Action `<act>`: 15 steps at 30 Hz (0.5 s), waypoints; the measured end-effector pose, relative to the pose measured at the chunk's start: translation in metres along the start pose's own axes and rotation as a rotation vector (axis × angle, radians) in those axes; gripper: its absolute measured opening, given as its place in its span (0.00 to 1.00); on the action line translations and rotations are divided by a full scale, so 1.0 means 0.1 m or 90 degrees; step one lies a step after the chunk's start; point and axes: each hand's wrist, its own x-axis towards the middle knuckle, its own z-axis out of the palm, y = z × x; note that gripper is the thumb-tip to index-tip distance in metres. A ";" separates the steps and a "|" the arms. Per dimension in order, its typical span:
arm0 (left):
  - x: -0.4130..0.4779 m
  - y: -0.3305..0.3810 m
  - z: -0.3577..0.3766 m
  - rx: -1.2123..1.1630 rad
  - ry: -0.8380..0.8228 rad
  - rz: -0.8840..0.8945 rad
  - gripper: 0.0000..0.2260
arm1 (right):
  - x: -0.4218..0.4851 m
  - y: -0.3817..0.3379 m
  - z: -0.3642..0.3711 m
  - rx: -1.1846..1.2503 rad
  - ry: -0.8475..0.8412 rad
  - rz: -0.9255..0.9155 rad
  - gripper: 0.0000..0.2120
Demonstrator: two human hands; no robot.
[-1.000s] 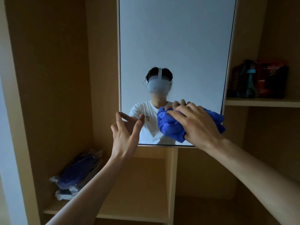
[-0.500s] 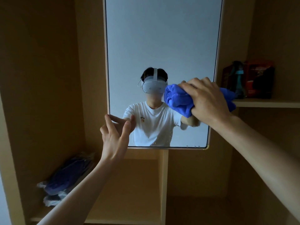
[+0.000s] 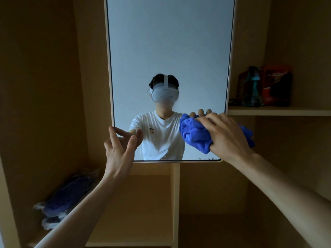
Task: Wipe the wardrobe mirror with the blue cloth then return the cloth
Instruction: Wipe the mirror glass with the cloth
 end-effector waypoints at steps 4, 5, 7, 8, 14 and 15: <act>0.00 -0.01 -0.02 0.000 -0.008 0.003 0.37 | 0.21 0.14 -0.12 -0.001 0.026 0.099 0.22; 0.00 -0.01 -0.03 0.001 -0.009 0.003 0.37 | 0.24 0.17 -0.15 0.010 0.048 0.128 0.22; 0.00 -0.01 -0.03 0.002 -0.012 0.005 0.37 | 0.27 0.19 -0.19 0.021 0.084 0.174 0.20; 0.00 -0.01 -0.03 0.002 -0.014 0.006 0.37 | 0.26 0.17 -0.19 0.019 0.097 0.185 0.20; 0.02 -0.06 -0.05 0.000 -0.028 0.022 0.38 | 0.06 0.10 -0.01 0.049 0.057 0.238 0.20; 0.02 -0.06 -0.05 -0.001 -0.031 0.022 0.39 | 0.04 0.11 0.00 0.067 0.055 0.251 0.20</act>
